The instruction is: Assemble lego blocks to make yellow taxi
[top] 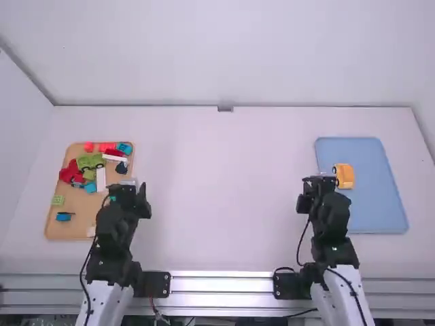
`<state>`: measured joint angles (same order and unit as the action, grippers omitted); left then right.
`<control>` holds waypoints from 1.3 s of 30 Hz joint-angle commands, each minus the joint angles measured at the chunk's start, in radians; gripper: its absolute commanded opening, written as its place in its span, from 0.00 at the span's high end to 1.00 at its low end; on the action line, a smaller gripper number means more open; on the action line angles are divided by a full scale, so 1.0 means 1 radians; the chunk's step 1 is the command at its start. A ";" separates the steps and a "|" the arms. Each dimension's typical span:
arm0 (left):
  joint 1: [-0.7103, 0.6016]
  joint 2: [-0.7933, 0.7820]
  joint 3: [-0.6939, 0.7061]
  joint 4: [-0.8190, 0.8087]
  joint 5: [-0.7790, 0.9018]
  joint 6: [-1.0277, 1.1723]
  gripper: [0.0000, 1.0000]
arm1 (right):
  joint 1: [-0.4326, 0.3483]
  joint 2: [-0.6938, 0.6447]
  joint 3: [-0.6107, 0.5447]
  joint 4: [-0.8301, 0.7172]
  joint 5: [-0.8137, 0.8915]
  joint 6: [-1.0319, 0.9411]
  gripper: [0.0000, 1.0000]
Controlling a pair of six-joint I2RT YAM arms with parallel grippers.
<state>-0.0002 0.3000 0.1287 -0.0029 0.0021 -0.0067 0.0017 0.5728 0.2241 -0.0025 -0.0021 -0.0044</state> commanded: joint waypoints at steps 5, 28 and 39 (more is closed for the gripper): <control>0.000 -0.111 -0.107 0.003 -0.002 0.007 0.90 | -0.002 -0.132 -0.133 0.002 0.002 0.004 0.92; 0.000 -0.300 -0.129 0.003 -0.002 0.007 1.00 | -0.002 -0.472 -0.224 0.002 0.002 0.004 1.00; 0.000 -0.300 -0.129 0.003 -0.002 0.007 1.00 | -0.002 -0.573 -0.224 0.002 0.002 0.004 1.00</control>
<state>-0.0002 0.0082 0.0101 0.0032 0.0021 -0.0071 0.0017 0.0113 0.0109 0.0055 -0.0032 -0.0036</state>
